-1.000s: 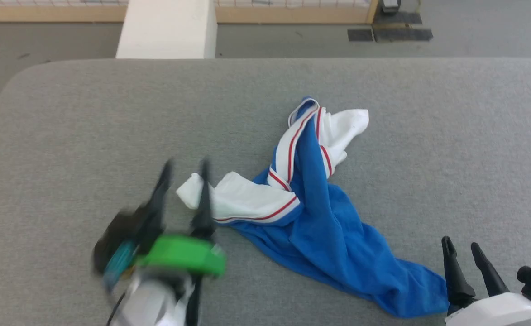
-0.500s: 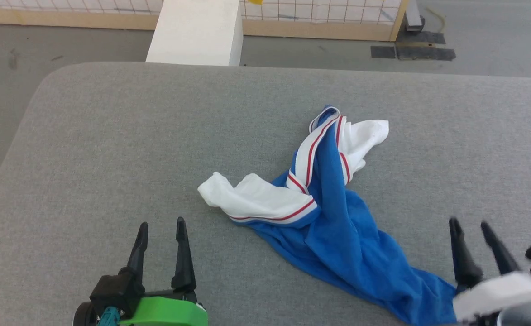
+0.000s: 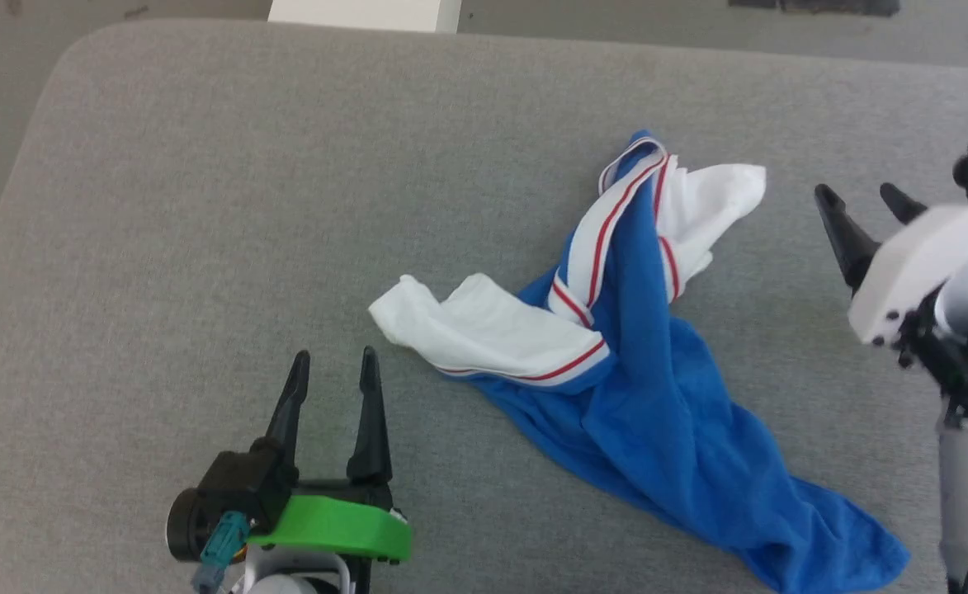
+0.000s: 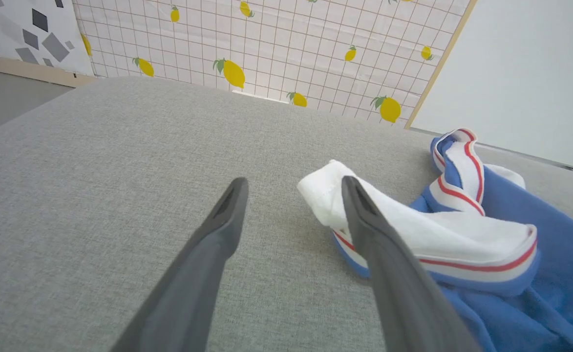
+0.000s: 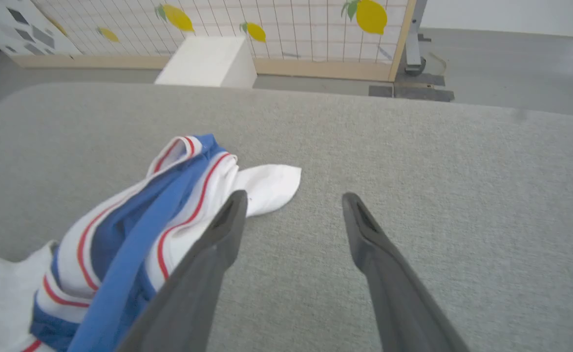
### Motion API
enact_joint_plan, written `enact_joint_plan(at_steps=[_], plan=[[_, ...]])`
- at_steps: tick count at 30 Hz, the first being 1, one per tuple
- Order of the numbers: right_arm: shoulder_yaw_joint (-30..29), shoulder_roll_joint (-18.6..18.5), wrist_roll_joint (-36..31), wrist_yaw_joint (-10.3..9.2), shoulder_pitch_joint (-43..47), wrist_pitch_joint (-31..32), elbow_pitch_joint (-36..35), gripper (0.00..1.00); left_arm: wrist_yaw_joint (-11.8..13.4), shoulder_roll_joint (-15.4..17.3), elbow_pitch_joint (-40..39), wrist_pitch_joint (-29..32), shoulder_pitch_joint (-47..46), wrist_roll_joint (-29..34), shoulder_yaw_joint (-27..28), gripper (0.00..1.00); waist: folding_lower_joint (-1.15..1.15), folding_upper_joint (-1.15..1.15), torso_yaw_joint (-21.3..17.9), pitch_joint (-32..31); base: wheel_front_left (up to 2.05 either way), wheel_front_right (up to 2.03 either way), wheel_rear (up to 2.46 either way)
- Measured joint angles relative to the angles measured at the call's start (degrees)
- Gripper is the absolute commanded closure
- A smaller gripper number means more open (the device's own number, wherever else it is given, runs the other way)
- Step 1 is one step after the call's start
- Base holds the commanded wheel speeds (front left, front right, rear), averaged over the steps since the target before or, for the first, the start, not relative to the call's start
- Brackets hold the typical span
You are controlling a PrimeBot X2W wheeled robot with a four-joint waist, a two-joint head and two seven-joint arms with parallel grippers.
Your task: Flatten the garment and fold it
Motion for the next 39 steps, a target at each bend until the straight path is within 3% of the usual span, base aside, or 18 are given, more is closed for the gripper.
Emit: enact_joint_plan(at_steps=[5, 11, 18, 19, 20, 21, 27, 31, 34, 35, 39], plan=[[0.8, -2.8, -1.6, 0.0, -6.8, 6.6, 6.8, 0.0, -0.3, -0.2, 0.4, 0.0, -2.2, 0.0, -1.3, 0.0, 0.0, 0.0, 1.9, 3.0, 0.0, 0.0, 0.0], [-0.8, -2.1, -2.6, 0.0, -10.9, 12.6, 13.7, 0.0, 0.0, -0.3, 0.5, 0.0, -3.7, -1.1, -3.6, 0.0, 0.0, 0.0, 5.4, 5.5, 0.0, 0.0, 0.0], [-3.4, -1.2, -6.3, -0.01, -13.2, 13.6, 18.4, 0.0, 0.9, -0.3, 0.9, 0.0, -4.3, -2.9, -6.0, 0.0, 0.0, 0.0, 9.7, 7.5, 0.0, 0.0, 0.0], [-3.8, -1.1, -6.8, -0.01, -13.6, 13.7, 18.7, 0.55, 1.1, -0.3, 0.9, 0.0, -4.3, -3.1, -6.2, 0.0, 0.0, 0.0, 10.3, 7.7, 0.0, 0.0, 0.0], [-3.9, -1.1, -7.3, -0.01, -14.0, 13.7, 18.8, 0.68, 1.2, -0.3, 0.9, 0.0, -4.3, -3.1, -6.3, 0.0, 0.0, 0.0, 10.8, 8.0, 0.0, 0.0, 0.0], [-3.9, -1.2, -7.7, -0.01, -14.2, 13.7, 18.7, 1.0, 1.3, -0.3, 0.9, 0.0, -4.3, -3.1, -6.3, 0.0, 0.0, 0.0, 11.2, 8.2, 0.0, 0.0, 0.0], [-2.4, -2.5, -5.7, 0.0, -12.9, 10.2, 17.6, 1.0, 1.6, -0.3, 2.0, 0.0, -4.2, -3.1, -5.6, 0.0, 0.0, 0.0, 11.6, 7.6, 0.0, 0.0, 0.0], [-4.4, -4.1, -1.7, 0.0, -10.0, 9.2, 14.2, 1.0, 1.5, -0.4, 2.6, 0.0, -3.7, -3.1, -4.3, 0.0, 0.01, 0.0, 10.7, 5.6, 0.0, 0.0, 0.0], [-8.8, -6.6, -0.6, 0.0, -7.7, 9.6, 10.3, 1.0, 1.2, -0.4, 3.0, 0.0, -2.4, -3.1, -3.2, 0.0, 0.01, 0.0, 9.4, 3.6, 0.0, 0.0, 0.0], [-15.7, -10.1, -0.8, 0.0, -4.7, 10.4, 6.6, 1.0, 1.0, -0.4, 3.1, 0.0, -1.4, -3.1, -2.5, 0.0, 0.0, 0.0, 7.7, 1.7, 0.0, 0.0, 0.0], [-25.5, -14.0, -2.3, 0.0, 1.0, 11.2, 3.5, 1.0, 0.5, -0.4, 2.9, 0.0, -1.1, -3.0, -1.5, 0.0, 0.0, 0.0, 5.7, 0.0, 0.0, 0.0, 0.0]])
